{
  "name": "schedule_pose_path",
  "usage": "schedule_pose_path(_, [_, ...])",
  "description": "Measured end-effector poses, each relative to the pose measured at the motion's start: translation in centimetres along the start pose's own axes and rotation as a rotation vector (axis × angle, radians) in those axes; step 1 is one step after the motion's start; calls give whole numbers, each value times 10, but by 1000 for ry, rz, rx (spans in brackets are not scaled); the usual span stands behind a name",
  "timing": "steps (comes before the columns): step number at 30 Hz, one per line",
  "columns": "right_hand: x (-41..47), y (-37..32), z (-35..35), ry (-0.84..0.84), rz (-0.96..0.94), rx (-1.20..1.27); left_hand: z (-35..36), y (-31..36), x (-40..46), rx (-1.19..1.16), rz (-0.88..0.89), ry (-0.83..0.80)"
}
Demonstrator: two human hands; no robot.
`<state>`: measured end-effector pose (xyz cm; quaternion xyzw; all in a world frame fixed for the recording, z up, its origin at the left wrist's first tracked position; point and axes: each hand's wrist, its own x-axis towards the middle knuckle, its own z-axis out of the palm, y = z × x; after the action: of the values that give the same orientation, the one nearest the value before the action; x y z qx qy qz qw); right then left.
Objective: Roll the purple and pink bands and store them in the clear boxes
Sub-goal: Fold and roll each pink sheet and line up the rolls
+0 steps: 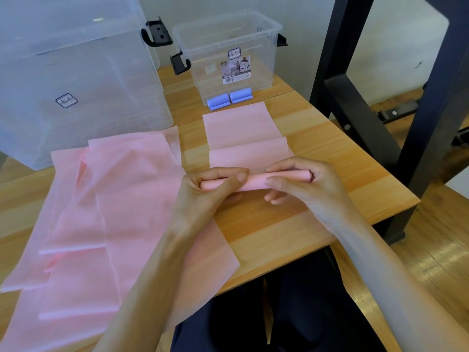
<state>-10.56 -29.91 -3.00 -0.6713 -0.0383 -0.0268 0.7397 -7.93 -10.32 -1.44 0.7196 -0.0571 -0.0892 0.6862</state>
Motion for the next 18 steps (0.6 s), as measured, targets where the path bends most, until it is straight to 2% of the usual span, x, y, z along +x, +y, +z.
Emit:
schedule_pose_path(3, [0, 0, 1, 44, 18, 28, 1, 2, -2, 26, 30, -16])
schedule_pose_path(8, [0, 0, 1, -16, 5, 3, 0, 0, 0, 4, 29, 28])
schedule_pose_path(13, [0, 0, 0, 23, 12, -2, 1, 1, -2, 22, 40, -24])
schedule_pose_path(18, [0, -1, 1, 1, 15, 3, 1, 0, -2, 14, 53, 25])
